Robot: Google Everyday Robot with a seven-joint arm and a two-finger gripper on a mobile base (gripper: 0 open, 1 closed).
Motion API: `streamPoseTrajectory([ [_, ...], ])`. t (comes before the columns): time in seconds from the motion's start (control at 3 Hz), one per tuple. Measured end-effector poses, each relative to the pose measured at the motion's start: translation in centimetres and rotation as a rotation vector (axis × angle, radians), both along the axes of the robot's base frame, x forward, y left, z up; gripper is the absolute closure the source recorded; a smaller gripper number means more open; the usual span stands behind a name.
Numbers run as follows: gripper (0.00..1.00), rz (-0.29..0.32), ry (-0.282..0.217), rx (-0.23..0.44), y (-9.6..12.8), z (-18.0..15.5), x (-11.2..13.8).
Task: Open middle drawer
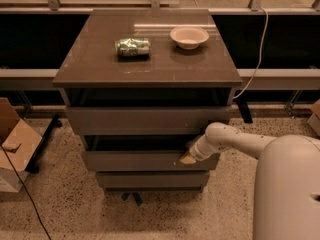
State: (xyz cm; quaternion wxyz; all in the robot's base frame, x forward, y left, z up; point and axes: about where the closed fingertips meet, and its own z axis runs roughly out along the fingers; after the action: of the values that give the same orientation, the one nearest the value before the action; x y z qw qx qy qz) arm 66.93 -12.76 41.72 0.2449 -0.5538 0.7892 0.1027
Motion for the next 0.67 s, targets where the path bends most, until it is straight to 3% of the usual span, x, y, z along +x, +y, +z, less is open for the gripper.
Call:
streamPoseTrajectory([
  [0.33,0.81,0.0,0.0,0.0,0.0,0.24,0.0],
  [0.67,0.5,0.001,0.001,0.0,0.07,0.16,-0.04],
])
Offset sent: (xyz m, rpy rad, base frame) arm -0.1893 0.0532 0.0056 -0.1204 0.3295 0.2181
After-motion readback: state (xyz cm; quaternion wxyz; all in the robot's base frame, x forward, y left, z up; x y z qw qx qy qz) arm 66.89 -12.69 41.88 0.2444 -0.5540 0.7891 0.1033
